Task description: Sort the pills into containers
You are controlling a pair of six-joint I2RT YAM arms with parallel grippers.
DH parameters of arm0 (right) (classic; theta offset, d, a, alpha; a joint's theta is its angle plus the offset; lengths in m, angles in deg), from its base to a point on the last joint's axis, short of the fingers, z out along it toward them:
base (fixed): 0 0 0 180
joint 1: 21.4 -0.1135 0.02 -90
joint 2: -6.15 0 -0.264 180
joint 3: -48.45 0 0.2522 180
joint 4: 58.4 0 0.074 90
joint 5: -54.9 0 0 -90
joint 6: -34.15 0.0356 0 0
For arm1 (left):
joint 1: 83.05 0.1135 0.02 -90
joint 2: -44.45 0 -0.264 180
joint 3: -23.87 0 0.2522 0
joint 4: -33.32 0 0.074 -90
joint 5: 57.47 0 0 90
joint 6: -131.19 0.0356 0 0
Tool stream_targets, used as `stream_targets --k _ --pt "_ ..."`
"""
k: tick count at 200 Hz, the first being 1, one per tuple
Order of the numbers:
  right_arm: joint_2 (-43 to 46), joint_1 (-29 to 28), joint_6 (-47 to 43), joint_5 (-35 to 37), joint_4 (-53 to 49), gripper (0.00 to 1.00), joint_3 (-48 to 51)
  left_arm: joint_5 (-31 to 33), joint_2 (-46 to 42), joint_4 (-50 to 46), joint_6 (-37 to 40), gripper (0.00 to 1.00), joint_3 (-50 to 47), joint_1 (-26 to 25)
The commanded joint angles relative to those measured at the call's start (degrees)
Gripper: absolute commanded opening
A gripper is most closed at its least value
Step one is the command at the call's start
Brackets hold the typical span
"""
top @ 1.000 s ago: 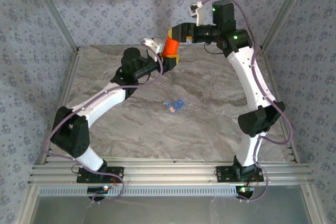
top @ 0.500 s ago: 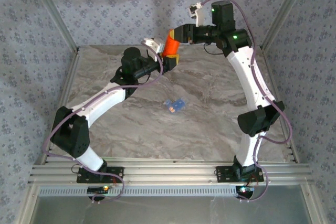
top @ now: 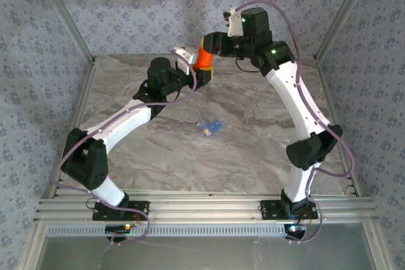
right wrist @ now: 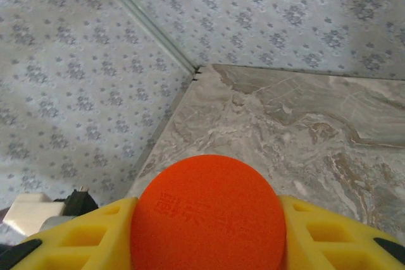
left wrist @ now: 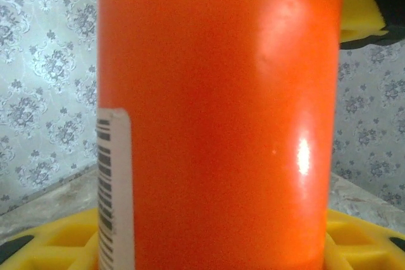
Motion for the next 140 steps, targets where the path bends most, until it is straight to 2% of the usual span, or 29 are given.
stream_targets --k 1,53,80,106,140 --pt "-0.2 -3.9 4.8 2.0 -4.8 0.5 2.1 0.1 -0.9 8.1 1.4 0.0 2.1 -0.3" --pt "1.2 -0.5 7.4 -0.1 -2.7 0.61 -0.4 -0.1 -0.7 8.2 1.3 0.0 1.9 -0.2" --pt "3.6 2.7 8.5 -2.8 0.9 0.79 0.0 -0.4 -0.5 8.2 1.3 0.0 2.0 -0.2" --pt "7.2 5.6 9.4 -8.0 7.5 0.92 3.5 -0.9 -0.1 8.2 1.2 0.0 2.2 -0.2" --pt "9.6 9.3 8.5 -13.5 11.0 0.96 6.8 -2.1 0.7 8.2 0.9 0.0 2.9 -0.1"
